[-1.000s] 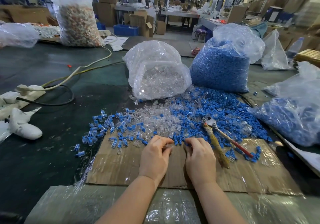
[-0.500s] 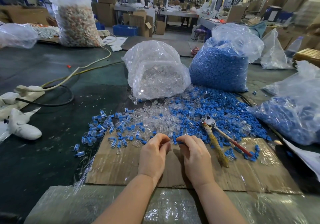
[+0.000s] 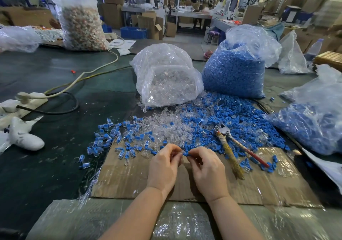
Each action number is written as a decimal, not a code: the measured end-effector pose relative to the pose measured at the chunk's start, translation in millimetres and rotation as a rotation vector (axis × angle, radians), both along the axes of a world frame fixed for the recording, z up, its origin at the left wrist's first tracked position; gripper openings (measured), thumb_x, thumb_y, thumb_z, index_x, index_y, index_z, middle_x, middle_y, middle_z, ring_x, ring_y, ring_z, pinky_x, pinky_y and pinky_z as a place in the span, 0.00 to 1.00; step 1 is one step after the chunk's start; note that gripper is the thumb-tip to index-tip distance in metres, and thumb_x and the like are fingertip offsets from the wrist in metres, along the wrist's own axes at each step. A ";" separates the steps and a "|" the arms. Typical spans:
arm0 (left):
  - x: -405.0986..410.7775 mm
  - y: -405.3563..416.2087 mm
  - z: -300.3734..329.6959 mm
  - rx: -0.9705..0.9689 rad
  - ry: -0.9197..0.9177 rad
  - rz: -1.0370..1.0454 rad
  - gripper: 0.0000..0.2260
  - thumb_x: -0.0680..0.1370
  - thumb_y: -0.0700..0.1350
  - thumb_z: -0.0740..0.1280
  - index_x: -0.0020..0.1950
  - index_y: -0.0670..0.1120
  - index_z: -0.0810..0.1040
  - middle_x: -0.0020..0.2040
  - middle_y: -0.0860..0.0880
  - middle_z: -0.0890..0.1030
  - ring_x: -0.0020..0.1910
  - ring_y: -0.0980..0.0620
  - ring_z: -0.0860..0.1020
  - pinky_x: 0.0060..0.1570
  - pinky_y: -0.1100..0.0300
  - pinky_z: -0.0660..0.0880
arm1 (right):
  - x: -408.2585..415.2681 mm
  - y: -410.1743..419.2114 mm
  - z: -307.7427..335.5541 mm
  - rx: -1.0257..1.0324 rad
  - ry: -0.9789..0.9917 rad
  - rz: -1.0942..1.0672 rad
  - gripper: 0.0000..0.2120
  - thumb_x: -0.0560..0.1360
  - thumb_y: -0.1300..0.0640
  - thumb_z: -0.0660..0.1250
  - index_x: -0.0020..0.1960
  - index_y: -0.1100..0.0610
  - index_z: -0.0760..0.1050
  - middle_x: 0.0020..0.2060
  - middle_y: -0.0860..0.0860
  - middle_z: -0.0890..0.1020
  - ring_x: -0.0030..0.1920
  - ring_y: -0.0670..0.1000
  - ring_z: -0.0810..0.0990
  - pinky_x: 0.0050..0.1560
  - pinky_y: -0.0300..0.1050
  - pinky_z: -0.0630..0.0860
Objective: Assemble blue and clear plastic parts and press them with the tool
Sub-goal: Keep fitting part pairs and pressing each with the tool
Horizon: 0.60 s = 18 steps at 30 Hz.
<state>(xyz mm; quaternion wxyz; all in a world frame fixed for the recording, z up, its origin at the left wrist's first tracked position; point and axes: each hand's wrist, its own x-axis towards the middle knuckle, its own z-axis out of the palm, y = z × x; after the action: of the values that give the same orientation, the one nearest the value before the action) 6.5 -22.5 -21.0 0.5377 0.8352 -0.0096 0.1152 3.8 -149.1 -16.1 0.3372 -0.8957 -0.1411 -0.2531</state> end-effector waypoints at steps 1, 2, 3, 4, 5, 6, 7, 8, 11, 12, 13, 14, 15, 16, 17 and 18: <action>0.0 -0.1 0.1 -0.004 0.003 -0.002 0.10 0.76 0.41 0.67 0.43 0.57 0.74 0.39 0.56 0.80 0.41 0.62 0.78 0.45 0.69 0.75 | 0.1 0.3 0.0 -0.007 -0.005 -0.004 0.05 0.69 0.64 0.73 0.41 0.57 0.78 0.36 0.48 0.80 0.39 0.50 0.78 0.40 0.44 0.75; -0.1 0.0 -0.1 -0.007 0.005 -0.006 0.11 0.76 0.41 0.67 0.43 0.58 0.74 0.38 0.56 0.80 0.40 0.62 0.78 0.45 0.69 0.75 | 0.0 0.6 -0.1 -0.018 -0.009 -0.007 0.05 0.69 0.64 0.73 0.40 0.57 0.77 0.36 0.48 0.80 0.38 0.50 0.77 0.38 0.44 0.75; 0.0 0.1 -0.5 -0.006 0.006 -0.009 0.11 0.75 0.40 0.68 0.42 0.57 0.74 0.38 0.56 0.80 0.40 0.62 0.78 0.44 0.69 0.76 | 0.0 0.8 -0.3 -0.030 -0.011 -0.011 0.06 0.69 0.64 0.73 0.40 0.57 0.77 0.35 0.48 0.79 0.37 0.50 0.77 0.38 0.44 0.75; -0.1 0.2 -0.9 -0.002 0.004 -0.012 0.10 0.75 0.40 0.68 0.42 0.57 0.75 0.38 0.56 0.80 0.40 0.63 0.78 0.44 0.70 0.75 | 0.0 1.1 -0.5 -0.041 -0.010 -0.015 0.06 0.68 0.64 0.73 0.39 0.57 0.77 0.35 0.48 0.79 0.37 0.50 0.77 0.37 0.45 0.75; -0.2 0.3 -1.3 0.004 0.003 -0.015 0.09 0.75 0.40 0.69 0.43 0.55 0.75 0.38 0.56 0.80 0.40 0.63 0.78 0.44 0.70 0.75 | 0.1 1.1 -0.8 -0.049 -0.006 -0.016 0.06 0.68 0.64 0.73 0.39 0.57 0.77 0.34 0.48 0.79 0.37 0.51 0.77 0.37 0.45 0.75; -0.3 0.5 -1.4 0.011 0.001 -0.018 0.09 0.74 0.40 0.69 0.44 0.54 0.76 0.38 0.57 0.80 0.40 0.64 0.78 0.44 0.72 0.74 | 0.3 1.1 -1.2 -0.055 -0.003 -0.016 0.06 0.68 0.64 0.74 0.39 0.57 0.77 0.34 0.48 0.79 0.36 0.51 0.77 0.37 0.45 0.75; -0.3 0.8 -1.5 0.015 -0.004 -0.021 0.09 0.74 0.39 0.70 0.44 0.54 0.76 0.38 0.57 0.80 0.40 0.64 0.78 0.43 0.73 0.74 | 0.7 1.1 -1.5 -0.059 -0.001 -0.014 0.06 0.68 0.64 0.74 0.39 0.57 0.77 0.34 0.48 0.80 0.37 0.51 0.78 0.37 0.45 0.75; -0.4 1.1 -1.6 0.015 -0.008 -0.025 0.09 0.73 0.39 0.70 0.43 0.53 0.77 0.38 0.57 0.80 0.40 0.65 0.78 0.43 0.74 0.73 | 0.7 1.0 -1.8 -0.061 -0.001 -0.008 0.06 0.67 0.64 0.74 0.40 0.57 0.78 0.35 0.48 0.80 0.37 0.51 0.78 0.38 0.44 0.75; -0.5 1.8 -1.1 0.008 -0.013 -0.042 0.10 0.73 0.38 0.70 0.43 0.54 0.77 0.37 0.57 0.81 0.40 0.65 0.78 0.43 0.73 0.74 | 0.1 0.5 -1.9 -0.062 -0.004 0.014 0.06 0.67 0.65 0.74 0.41 0.57 0.80 0.36 0.48 0.82 0.38 0.51 0.79 0.40 0.43 0.75; -0.4 2.0 -1.1 0.006 -0.011 -0.046 0.09 0.73 0.38 0.70 0.43 0.53 0.78 0.37 0.57 0.81 0.40 0.65 0.78 0.44 0.73 0.74 | -0.1 0.0 -1.9 -0.058 -0.005 0.019 0.06 0.67 0.65 0.75 0.41 0.57 0.80 0.36 0.48 0.82 0.38 0.51 0.80 0.39 0.43 0.76; -0.3 2.2 -1.1 0.001 -0.008 -0.050 0.09 0.73 0.38 0.70 0.43 0.53 0.79 0.38 0.57 0.81 0.40 0.65 0.78 0.44 0.72 0.74 | -0.1 -0.2 -1.8 -0.052 -0.003 0.022 0.06 0.66 0.65 0.75 0.41 0.57 0.80 0.36 0.48 0.82 0.37 0.51 0.80 0.39 0.44 0.77; -0.3 2.4 -0.9 -0.007 -0.002 -0.053 0.08 0.74 0.38 0.70 0.43 0.52 0.79 0.38 0.56 0.81 0.39 0.64 0.78 0.44 0.71 0.75 | 0.0 -0.2 -1.7 -0.045 0.000 0.022 0.06 0.67 0.65 0.74 0.40 0.57 0.80 0.35 0.48 0.82 0.37 0.51 0.79 0.39 0.45 0.77; -0.1 2.5 -0.8 -0.020 0.006 -0.058 0.08 0.74 0.38 0.70 0.43 0.51 0.79 0.38 0.56 0.82 0.39 0.64 0.78 0.45 0.71 0.75 | 0.2 -0.2 -1.6 -0.039 0.001 0.020 0.06 0.67 0.65 0.75 0.40 0.57 0.80 0.35 0.48 0.82 0.37 0.51 0.79 0.39 0.45 0.77; 0.0 2.6 -0.5 -0.034 0.017 -0.066 0.08 0.74 0.38 0.70 0.42 0.52 0.79 0.38 0.56 0.82 0.39 0.64 0.78 0.45 0.70 0.75 | 0.5 -0.4 -1.7 -0.036 -0.001 0.019 0.06 0.67 0.66 0.75 0.40 0.57 0.80 0.35 0.48 0.82 0.37 0.51 0.79 0.38 0.46 0.77; 0.0 2.5 -0.2 -0.042 0.027 -0.073 0.08 0.74 0.38 0.69 0.42 0.52 0.79 0.38 0.56 0.82 0.39 0.64 0.78 0.45 0.70 0.75 | 0.8 -0.4 -1.9 -0.036 -0.004 0.018 0.06 0.66 0.66 0.75 0.39 0.57 0.80 0.35 0.48 0.82 0.37 0.51 0.79 0.38 0.46 0.77; 0.0 2.5 0.0 -0.042 0.033 -0.078 0.09 0.74 0.38 0.69 0.42 0.53 0.79 0.37 0.56 0.82 0.39 0.64 0.78 0.44 0.71 0.75 | 0.8 -0.5 -2.2 -0.037 -0.005 0.016 0.06 0.66 0.65 0.75 0.39 0.57 0.80 0.35 0.48 0.82 0.37 0.52 0.79 0.38 0.46 0.77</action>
<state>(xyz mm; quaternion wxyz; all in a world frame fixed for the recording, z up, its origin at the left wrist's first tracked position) 6.6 -20.1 -21.0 0.5595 0.8244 -0.0308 0.0803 4.6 -149.6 -18.3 0.3222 -0.9000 -0.1539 -0.2499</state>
